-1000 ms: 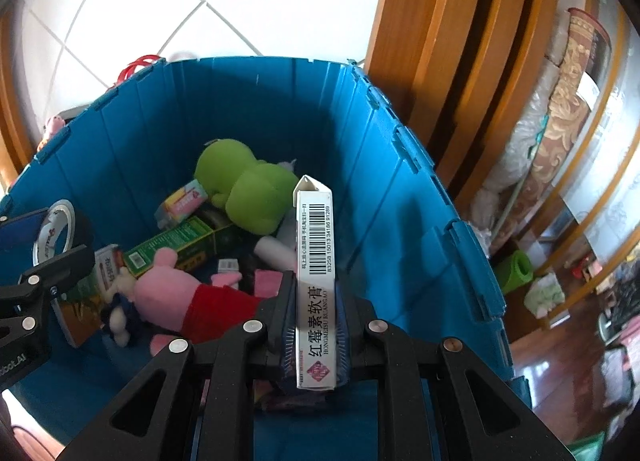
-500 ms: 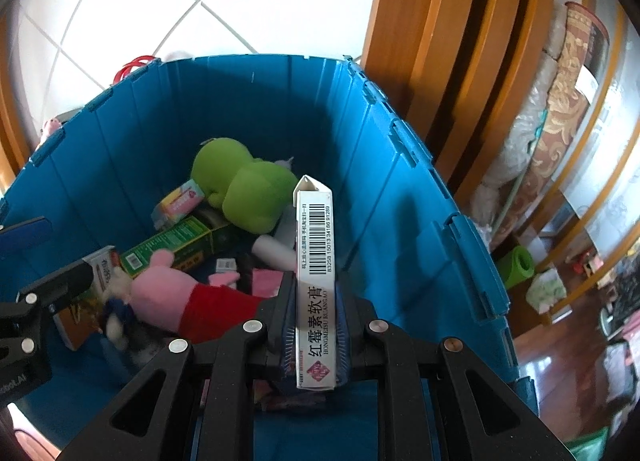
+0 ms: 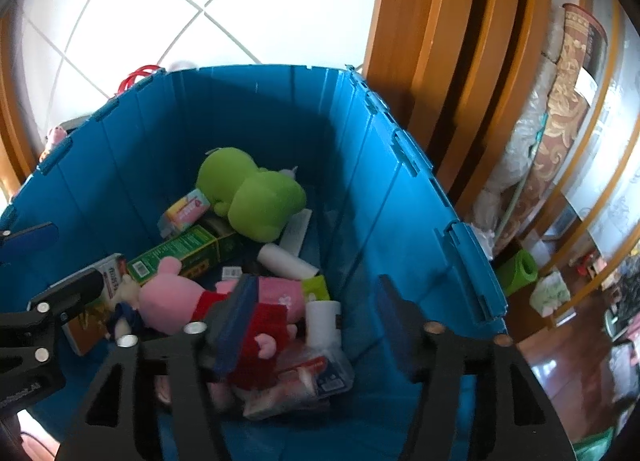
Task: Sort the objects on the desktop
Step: 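Withdraw both grippers from the bin back toward the pile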
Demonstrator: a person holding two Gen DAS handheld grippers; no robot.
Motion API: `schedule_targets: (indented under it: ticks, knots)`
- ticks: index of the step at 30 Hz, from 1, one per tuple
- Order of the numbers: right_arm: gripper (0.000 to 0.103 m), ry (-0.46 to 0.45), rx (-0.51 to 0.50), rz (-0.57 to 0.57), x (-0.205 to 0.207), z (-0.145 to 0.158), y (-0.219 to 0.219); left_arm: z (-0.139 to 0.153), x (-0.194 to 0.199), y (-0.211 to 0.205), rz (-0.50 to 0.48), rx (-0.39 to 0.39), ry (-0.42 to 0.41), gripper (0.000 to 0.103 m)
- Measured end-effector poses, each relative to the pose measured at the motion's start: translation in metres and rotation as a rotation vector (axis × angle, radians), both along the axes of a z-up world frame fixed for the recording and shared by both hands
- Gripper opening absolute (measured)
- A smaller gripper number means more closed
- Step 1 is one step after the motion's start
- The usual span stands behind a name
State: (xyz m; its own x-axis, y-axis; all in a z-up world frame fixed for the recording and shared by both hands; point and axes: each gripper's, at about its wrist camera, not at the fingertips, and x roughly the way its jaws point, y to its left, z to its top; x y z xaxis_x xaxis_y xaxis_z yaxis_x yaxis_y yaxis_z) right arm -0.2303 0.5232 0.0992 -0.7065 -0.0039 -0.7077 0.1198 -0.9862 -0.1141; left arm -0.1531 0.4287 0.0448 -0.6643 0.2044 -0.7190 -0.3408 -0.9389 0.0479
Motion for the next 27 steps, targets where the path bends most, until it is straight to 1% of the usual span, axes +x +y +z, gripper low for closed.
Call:
schedule_targets:
  ticks: [1,3,7,11,12,13,15,19,23,27]
  knots:
    - [0.083,0.005,-0.004,0.003,0.001,0.001,0.000,0.000,0.000,0.000,0.003,-0.001,0.003,0.064]
    - [0.090,0.022,-0.010,0.002,0.004,0.003,-0.001,0.000,0.002,0.000,0.006,-0.002,0.011,0.064]
    - [0.091,0.028,-0.026,-0.002,0.004,0.003,0.000,0.002,0.004,-0.001,0.001,0.010,0.030,0.064]
    - [0.092,0.028,-0.069,-0.027,0.004,0.004,0.006,0.005,0.010,-0.008,-0.043,0.067,0.058,0.064]
    - [0.095,0.033,-0.080,-0.033,0.005,0.004,0.007,0.007,0.012,-0.011,-0.036,0.075,0.069,0.064]
    - [0.103,0.041,-0.100,-0.041,0.008,0.005,0.009,0.008,0.016,-0.014,-0.032,0.083,0.077,0.064]
    - [0.103,0.039,-0.119,-0.058,0.013,0.003,0.010,0.012,0.024,-0.021,-0.037,0.108,0.089,0.064]
    - [0.103,0.078,-0.152,-0.052,0.031,0.008,0.001,0.027,0.046,-0.047,-0.020,0.151,0.163,0.064]
    - [0.103,0.156,-0.176,-0.032,0.056,0.027,-0.022,0.039,0.063,-0.082,0.005,0.183,0.225,0.064]
    - [0.103,0.219,-0.216,0.017,0.078,0.045,-0.055,0.040,0.071,-0.120,0.038,0.187,0.237,0.064]
